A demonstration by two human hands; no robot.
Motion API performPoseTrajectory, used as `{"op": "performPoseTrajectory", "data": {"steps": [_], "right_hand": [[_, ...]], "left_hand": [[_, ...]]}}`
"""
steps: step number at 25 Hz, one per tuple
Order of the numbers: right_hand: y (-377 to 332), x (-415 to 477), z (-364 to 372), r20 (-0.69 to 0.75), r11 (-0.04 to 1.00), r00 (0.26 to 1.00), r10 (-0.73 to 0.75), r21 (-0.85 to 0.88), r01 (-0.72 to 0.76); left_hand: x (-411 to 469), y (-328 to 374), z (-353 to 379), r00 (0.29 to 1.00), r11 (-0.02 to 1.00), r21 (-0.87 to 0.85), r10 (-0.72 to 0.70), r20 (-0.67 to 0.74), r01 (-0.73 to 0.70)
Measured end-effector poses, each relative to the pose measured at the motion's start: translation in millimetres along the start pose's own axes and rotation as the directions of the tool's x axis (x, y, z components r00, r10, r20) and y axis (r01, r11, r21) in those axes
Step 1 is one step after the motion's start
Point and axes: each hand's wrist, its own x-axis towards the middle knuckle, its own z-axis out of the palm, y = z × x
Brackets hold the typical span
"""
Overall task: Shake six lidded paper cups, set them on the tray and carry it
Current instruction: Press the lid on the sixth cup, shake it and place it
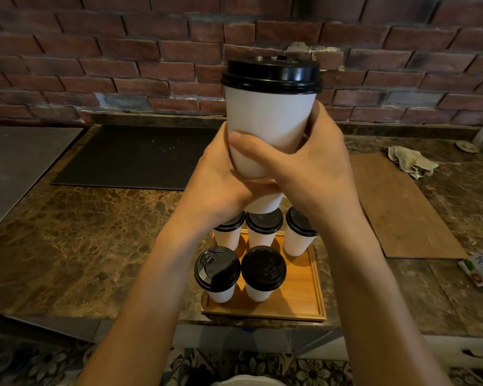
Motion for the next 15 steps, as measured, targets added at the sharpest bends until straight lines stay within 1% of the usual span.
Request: {"op": "performPoseTrajectory", "data": {"steps": [2, 4, 8, 15], "right_hand": [[-2, 1, -2, 0.015, 1.0, 1.0, -0.017, 0.012, 0.016], [-4, 3, -5, 0.041, 0.998, 0.999, -0.024, 0.064, 0.022], [-3, 7, -14, 0.124, 0.99, 0.991, -0.051, 0.138, 0.034], [3, 8, -20, 0.265, 0.949, 0.956, -0.127, 0.312, 0.04]], "left_hand": [[-1, 2, -1, 1.0, 1.0, -0.024, 0.007, 0.017, -0.007], [-2, 3, -4, 0.999, 0.999, -0.041, 0.011, 0.046, -0.01], [-7, 8, -13, 0.994, 1.0, -0.012, 0.015, 0.106, -0.014], [-12, 15, -18, 0.973, 0.994, -0.109, 0.005, 0.229, 0.02]]}}
